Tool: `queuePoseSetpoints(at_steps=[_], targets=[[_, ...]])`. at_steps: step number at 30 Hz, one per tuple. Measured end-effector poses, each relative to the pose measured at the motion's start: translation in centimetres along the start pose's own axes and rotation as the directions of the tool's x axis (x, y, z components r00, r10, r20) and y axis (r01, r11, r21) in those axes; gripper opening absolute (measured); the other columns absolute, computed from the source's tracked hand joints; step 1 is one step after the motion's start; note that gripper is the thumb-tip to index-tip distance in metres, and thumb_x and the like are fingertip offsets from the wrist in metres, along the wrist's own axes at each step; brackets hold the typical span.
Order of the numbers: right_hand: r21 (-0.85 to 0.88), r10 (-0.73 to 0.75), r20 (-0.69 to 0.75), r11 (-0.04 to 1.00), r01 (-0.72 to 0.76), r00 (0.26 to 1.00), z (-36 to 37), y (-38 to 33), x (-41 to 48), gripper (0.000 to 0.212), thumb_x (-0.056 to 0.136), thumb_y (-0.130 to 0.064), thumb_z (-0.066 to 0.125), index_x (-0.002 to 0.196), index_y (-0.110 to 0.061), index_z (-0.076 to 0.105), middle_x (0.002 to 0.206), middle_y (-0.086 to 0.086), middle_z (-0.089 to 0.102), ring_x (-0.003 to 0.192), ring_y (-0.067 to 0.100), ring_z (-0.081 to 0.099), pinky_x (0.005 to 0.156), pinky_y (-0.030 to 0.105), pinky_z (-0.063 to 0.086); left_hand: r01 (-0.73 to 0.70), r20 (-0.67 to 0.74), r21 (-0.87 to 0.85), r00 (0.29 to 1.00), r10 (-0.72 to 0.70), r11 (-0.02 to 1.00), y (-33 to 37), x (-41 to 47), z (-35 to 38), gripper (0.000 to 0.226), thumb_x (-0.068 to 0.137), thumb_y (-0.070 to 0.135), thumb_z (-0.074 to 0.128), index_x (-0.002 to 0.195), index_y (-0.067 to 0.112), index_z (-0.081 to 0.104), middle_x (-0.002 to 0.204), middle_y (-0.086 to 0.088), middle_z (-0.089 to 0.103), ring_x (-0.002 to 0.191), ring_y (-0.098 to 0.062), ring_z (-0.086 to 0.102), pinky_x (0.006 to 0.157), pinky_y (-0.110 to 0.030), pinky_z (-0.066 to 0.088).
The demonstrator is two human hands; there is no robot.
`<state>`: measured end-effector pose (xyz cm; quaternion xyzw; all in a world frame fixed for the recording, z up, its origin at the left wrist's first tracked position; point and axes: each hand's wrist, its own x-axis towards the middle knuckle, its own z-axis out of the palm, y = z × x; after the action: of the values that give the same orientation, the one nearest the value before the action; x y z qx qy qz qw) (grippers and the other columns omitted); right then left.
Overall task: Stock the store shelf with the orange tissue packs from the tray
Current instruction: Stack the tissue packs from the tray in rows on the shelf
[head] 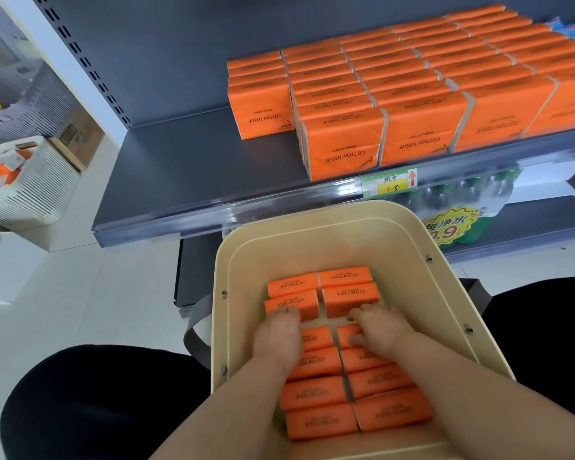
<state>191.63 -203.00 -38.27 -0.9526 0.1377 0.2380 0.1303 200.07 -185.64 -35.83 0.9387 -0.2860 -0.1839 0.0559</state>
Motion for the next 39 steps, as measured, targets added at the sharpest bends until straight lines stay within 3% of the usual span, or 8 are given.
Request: queuePoseSetpoints(at_steps=[4,9,14,19,22,27,32,39], targets=[[-0.001,-0.008,-0.076,1.000,0.008,0.997,0.1,-0.1,0.2,0.034,0.097,-0.029,0.044,0.131,-0.024,0.044,0.129,0.003,0.051,0.121,0.025,0.046,0.096,0.037,0.037,-0.002,0.013,0.010,1.000,0.001,1.000,0.0,-0.2,0.1,0.041,0.088,0.001,0.040,0.125,0.016,0.051,0.127,-0.003,0.053,0.119,-0.021,0.049,0.097,-0.032,0.044],[0.076,0.004,0.048,0.997,-0.008,0.999,0.3,0.2,0.2,0.048,0.091,-0.043,0.053,0.133,-0.022,0.044,0.130,0.004,0.049,0.123,0.025,0.045,0.098,0.037,0.040,0.001,0.017,0.013,1.000,-0.002,1.000,-0.1,-0.1,0.1,0.040,0.088,0.001,0.041,0.124,0.016,0.051,0.126,-0.004,0.054,0.118,-0.022,0.049,0.097,-0.033,0.045],[0.064,-0.037,0.025,0.997,0.035,0.999,0.2,-0.2,0.1,0.051,0.087,-0.013,0.051,0.135,-0.023,0.040,0.128,0.005,0.050,0.120,0.026,0.047,0.098,0.035,0.041,-0.005,0.016,0.030,1.000,0.004,1.000,-0.2,-0.2,0.3,0.039,0.088,0.001,0.040,0.124,0.015,0.051,0.125,-0.004,0.053,0.118,-0.022,0.049,0.097,-0.032,0.044],[-0.059,0.019,0.041,0.998,-0.016,0.999,-0.3,0.2,-0.5,0.037,0.090,-0.010,0.044,0.127,-0.018,0.044,0.128,0.006,0.050,0.121,0.026,0.047,0.097,0.037,0.043,-0.010,0.043,0.066,0.999,0.007,0.998,-0.4,-0.2,0.4,0.036,0.088,0.004,0.045,0.122,0.015,0.051,0.124,-0.005,0.053,0.117,-0.022,0.048,0.096,-0.033,0.045],[-0.076,-0.006,-0.069,0.997,0.001,0.998,-2.4,-0.6,-1.0,0.038,0.089,-0.012,0.044,0.126,-0.021,0.045,0.128,0.003,0.052,0.122,0.025,0.048,0.095,0.036,0.040,-0.020,0.075,0.078,0.997,0.014,0.997,-0.6,0.2,0.7,0.030,0.091,0.016,0.051,0.122,0.017,0.051,0.125,-0.003,0.054,0.118,-0.021,0.047,0.096,-0.033,0.045],[-0.128,-0.057,-0.253,0.991,0.025,0.966,-5.0,-2.0,-3.5,0.046,0.085,-0.011,0.050,0.128,-0.023,0.043,0.126,0.000,0.051,0.121,0.024,0.047,0.095,0.037,0.036,-0.083,0.222,0.164,0.974,0.045,0.983,-0.8,0.9,1.2,0.040,0.089,0.034,0.059,0.125,0.018,0.051,0.126,-0.004,0.054,0.122,-0.024,0.044,0.100,-0.037,0.042],[-0.069,0.000,-0.119,0.998,-0.009,0.993,-4.4,-1.6,-5.2,0.042,0.086,-0.009,0.048,0.126,-0.019,0.040,0.127,0.002,0.052,0.121,0.024,0.046,0.094,0.037,0.037,-0.095,0.212,0.229,0.976,0.046,0.969,-0.6,1.3,1.5,0.027,0.095,0.026,0.048,0.121,0.018,0.050,0.125,-0.005,0.056,0.120,-0.025,0.047,0.097,-0.038,0.043],[-0.055,-0.017,-0.094,0.998,0.012,0.995,-3.8,-1.5,-4.5,0.042,0.088,-0.012,0.052,0.127,-0.023,0.044,0.125,0.003,0.049,0.120,0.025,0.045,0.096,0.038,0.038,-0.096,0.213,0.270,0.976,0.038,0.958,-0.2,0.9,1.2,0.034,0.092,0.011,0.040,0.125,0.015,0.047,0.129,-0.007,0.052,0.121,-0.026,0.047,0.099,-0.037,0.043]])
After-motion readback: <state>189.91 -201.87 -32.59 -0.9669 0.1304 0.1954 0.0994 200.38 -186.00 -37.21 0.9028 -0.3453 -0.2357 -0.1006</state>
